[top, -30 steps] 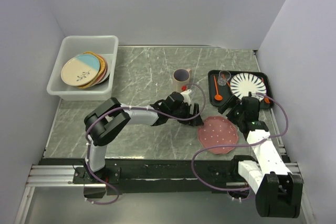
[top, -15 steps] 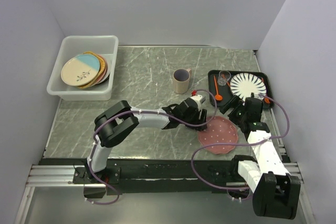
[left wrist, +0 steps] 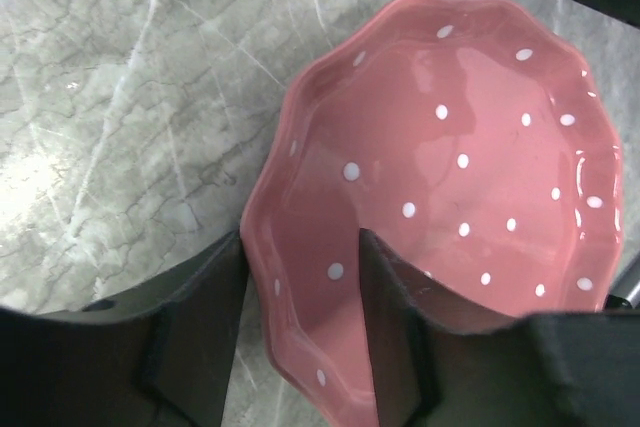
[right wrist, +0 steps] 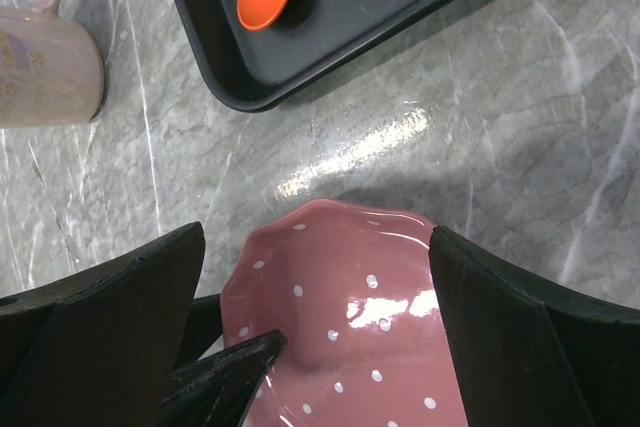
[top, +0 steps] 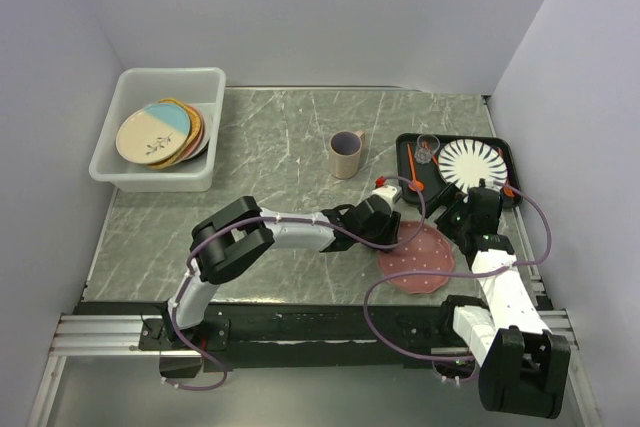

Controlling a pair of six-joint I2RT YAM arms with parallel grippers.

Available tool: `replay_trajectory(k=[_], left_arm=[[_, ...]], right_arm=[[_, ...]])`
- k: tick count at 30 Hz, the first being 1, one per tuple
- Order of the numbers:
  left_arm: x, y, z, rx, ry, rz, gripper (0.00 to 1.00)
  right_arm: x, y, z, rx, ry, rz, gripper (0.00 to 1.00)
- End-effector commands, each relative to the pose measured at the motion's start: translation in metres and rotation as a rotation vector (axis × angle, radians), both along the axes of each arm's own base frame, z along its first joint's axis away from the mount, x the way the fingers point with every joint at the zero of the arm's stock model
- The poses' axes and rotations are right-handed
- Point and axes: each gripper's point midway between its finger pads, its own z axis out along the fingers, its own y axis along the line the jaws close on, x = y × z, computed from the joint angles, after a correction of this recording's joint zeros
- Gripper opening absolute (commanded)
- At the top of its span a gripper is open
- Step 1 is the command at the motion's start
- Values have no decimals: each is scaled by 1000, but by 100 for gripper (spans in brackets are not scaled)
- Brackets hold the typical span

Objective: Place the plates into the plastic bin on the countertop
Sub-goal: Pick up the plate from the center of the board.

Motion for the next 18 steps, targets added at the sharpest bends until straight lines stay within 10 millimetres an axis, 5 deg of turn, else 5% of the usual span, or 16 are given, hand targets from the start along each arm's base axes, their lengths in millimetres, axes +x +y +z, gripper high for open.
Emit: replay_trajectory(k=[1, 5, 9, 18], left_arm=[[-6, 11, -26, 91, 24, 11, 49], [-7, 11, -30, 99, 31, 17, 30], [-4, 11, -37, 110, 37, 36, 1], [6, 31, -33, 151, 14, 102, 1]], right_arm=[[5, -2, 6, -3, -46, -1, 100], [5, -2, 5, -1, -40, 2, 100], [5, -1, 4, 1, -39, 7, 100], [6, 2, 4, 8, -44, 26, 100]])
